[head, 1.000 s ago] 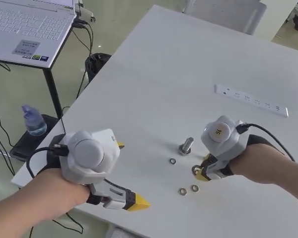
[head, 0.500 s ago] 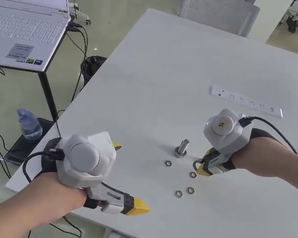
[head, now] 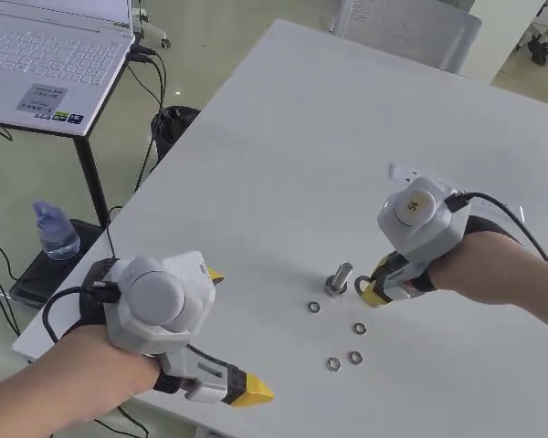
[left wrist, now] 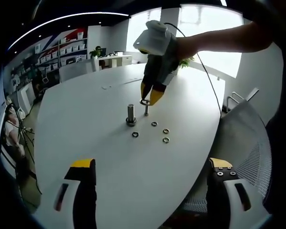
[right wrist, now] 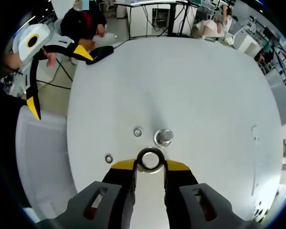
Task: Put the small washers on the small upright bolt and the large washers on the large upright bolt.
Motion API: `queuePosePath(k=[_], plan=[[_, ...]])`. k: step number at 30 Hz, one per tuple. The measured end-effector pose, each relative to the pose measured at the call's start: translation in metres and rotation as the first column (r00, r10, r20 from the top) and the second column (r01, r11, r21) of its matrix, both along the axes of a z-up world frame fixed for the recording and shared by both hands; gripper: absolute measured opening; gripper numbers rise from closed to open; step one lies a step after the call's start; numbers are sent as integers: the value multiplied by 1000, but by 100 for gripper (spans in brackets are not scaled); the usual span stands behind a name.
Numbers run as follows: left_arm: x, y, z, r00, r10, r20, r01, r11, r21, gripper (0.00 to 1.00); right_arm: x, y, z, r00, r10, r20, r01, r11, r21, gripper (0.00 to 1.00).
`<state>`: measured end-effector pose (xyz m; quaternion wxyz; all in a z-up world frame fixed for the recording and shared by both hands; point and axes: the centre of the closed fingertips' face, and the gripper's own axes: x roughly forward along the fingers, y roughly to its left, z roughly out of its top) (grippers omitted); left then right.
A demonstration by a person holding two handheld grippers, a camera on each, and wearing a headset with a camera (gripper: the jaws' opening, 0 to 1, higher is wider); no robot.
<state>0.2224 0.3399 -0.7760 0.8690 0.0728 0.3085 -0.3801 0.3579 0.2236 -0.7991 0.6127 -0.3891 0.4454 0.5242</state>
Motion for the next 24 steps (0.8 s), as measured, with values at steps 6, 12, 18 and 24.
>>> queuePosePath(k=[6, 12, 18, 24], plan=[[0, 1, -2, 1000, -7, -8, 7, 1000, 2, 96, 4, 5, 4, 1000, 1, 6, -1, 1000, 2, 22], [1, 0, -4, 1000, -16, -15, 16, 1000, 3, 95, 7, 15, 10, 1000, 0, 13, 0, 1000, 19, 22], [3, -1, -6, 999, -24, -22, 24, 1000, 6, 94, 12, 22, 9, 1000, 7, 17, -7, 1000, 18, 22], [6, 2, -9, 999, -23, -30, 23, 1000, 7, 92, 14, 27, 5, 1000, 15, 10, -15, 1000, 11, 22]])
